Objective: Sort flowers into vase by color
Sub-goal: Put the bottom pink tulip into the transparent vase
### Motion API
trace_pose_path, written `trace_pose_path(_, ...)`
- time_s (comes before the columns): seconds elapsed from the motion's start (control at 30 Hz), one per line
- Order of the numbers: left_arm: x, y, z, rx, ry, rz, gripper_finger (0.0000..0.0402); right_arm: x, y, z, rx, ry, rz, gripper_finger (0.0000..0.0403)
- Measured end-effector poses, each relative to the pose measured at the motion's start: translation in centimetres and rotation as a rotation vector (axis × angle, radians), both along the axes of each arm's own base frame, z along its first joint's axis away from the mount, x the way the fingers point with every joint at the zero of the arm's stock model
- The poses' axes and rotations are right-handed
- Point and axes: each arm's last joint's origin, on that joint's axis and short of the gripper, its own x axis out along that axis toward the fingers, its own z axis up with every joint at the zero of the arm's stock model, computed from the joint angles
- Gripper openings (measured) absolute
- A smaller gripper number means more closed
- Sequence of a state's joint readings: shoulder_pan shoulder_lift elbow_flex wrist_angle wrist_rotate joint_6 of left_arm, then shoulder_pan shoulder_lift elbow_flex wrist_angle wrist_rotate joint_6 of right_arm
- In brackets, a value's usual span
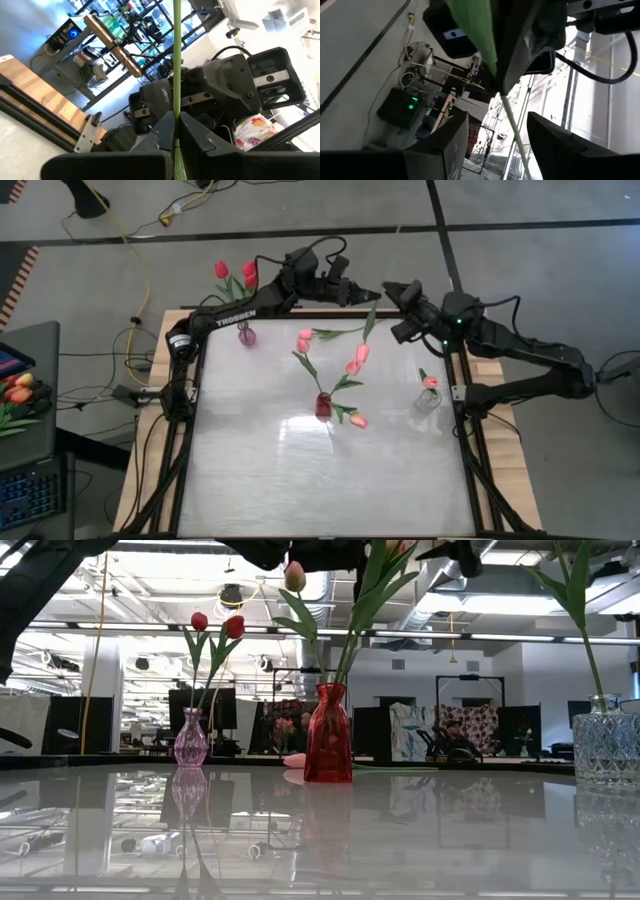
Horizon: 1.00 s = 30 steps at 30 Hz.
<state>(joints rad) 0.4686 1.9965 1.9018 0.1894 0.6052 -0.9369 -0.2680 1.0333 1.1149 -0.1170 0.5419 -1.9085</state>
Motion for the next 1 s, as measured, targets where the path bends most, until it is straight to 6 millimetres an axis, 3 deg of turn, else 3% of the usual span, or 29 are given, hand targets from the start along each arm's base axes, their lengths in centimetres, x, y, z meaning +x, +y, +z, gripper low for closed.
trace_pose_path(0.43,0.3,-0.6,-0.2,-0.008,0.02,-0.024,0.0002,0.7,-0.1,0.0,-0.057,0.022,0.029,0.0215)
trace_pose_path(1.0,0.2,-0.5,-0.2,-0.01,0.022,-0.03,0.0002,1.9,-0.5,-0.9,-0.051,0.074,0.027,0.0074)
